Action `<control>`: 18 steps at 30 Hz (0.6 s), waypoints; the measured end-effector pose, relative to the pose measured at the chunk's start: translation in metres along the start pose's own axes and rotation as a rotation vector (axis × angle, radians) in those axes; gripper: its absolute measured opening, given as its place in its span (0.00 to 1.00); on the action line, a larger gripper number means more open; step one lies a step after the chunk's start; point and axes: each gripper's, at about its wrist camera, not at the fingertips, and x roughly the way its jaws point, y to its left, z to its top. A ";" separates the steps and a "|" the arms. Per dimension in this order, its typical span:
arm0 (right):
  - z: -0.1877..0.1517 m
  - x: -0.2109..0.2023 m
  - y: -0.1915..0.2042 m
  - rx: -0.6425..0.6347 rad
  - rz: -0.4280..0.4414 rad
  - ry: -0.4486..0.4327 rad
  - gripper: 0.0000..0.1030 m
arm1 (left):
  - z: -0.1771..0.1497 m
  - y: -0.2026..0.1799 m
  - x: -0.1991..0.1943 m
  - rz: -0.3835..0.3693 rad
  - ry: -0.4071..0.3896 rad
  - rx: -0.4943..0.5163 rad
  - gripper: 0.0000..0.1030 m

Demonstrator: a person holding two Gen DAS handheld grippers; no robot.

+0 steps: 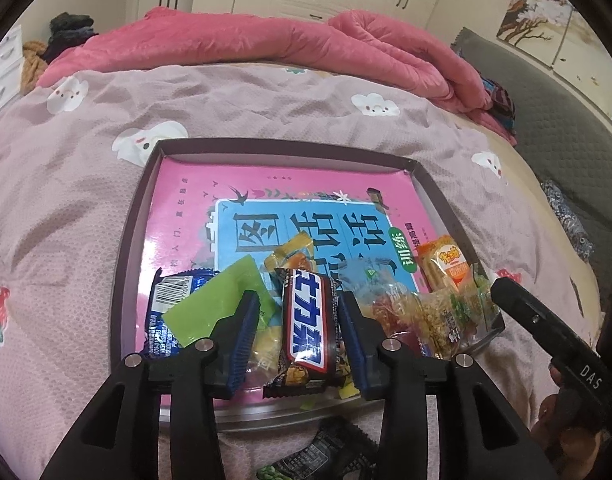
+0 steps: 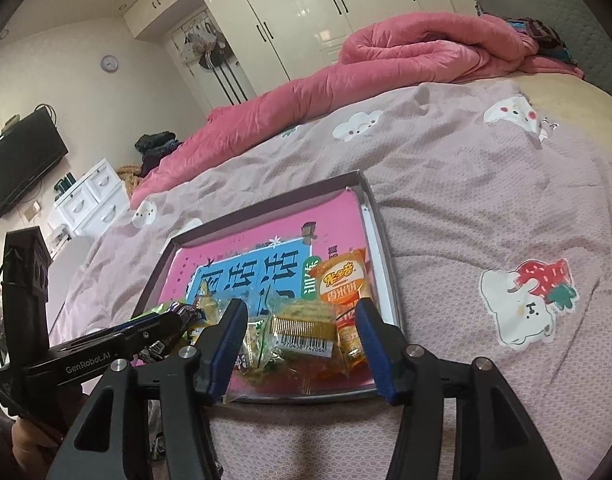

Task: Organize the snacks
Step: 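Lower both snacks into the tray and open both grippers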

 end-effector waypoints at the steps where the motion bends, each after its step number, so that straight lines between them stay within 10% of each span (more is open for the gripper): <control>1: 0.000 -0.001 0.000 0.002 0.001 -0.003 0.54 | 0.000 0.000 -0.001 0.002 -0.004 0.001 0.44; 18: 0.002 -0.019 0.009 -0.020 0.036 -0.042 0.61 | 0.003 -0.003 -0.026 -0.019 -0.036 0.017 0.60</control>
